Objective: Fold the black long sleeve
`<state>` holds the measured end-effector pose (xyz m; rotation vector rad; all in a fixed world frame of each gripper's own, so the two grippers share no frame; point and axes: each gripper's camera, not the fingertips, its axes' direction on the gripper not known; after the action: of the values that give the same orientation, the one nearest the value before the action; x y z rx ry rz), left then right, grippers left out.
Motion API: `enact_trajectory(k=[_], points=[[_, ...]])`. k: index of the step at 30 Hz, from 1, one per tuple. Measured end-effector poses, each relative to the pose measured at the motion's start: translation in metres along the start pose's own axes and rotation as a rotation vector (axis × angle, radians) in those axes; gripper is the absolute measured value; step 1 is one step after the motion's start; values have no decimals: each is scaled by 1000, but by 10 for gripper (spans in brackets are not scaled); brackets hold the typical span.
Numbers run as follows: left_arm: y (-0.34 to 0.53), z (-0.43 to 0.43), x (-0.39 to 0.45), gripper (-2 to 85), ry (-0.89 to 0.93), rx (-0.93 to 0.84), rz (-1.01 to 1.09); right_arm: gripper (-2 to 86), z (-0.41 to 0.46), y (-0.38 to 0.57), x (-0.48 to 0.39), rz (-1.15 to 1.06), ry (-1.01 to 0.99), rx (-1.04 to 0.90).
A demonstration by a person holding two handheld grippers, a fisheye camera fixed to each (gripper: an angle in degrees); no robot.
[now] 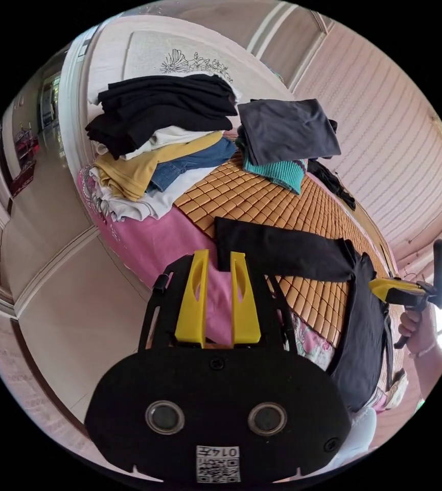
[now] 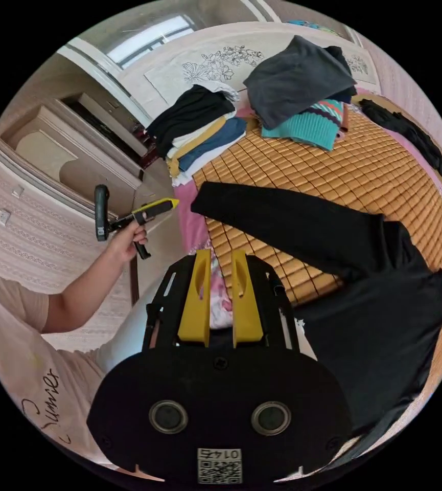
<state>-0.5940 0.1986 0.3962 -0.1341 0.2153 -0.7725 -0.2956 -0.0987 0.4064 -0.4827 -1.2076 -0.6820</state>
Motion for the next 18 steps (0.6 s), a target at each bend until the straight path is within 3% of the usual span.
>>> enact_trajectory(k=[2,6,12,18], points=[[8,9,-10,83,10,39,-31,69,32,-31,-10,-8,-19,-49],[13,27,-14,91,52,10,-8,79,89,-82,-39,-129,201,-198],[31,44,-22,76,23,57,32,79,137,-125,-71,-246,287,-282],[39,45,-31,44,27,63,93,96,173,-152,-70,-148,288,-308]])
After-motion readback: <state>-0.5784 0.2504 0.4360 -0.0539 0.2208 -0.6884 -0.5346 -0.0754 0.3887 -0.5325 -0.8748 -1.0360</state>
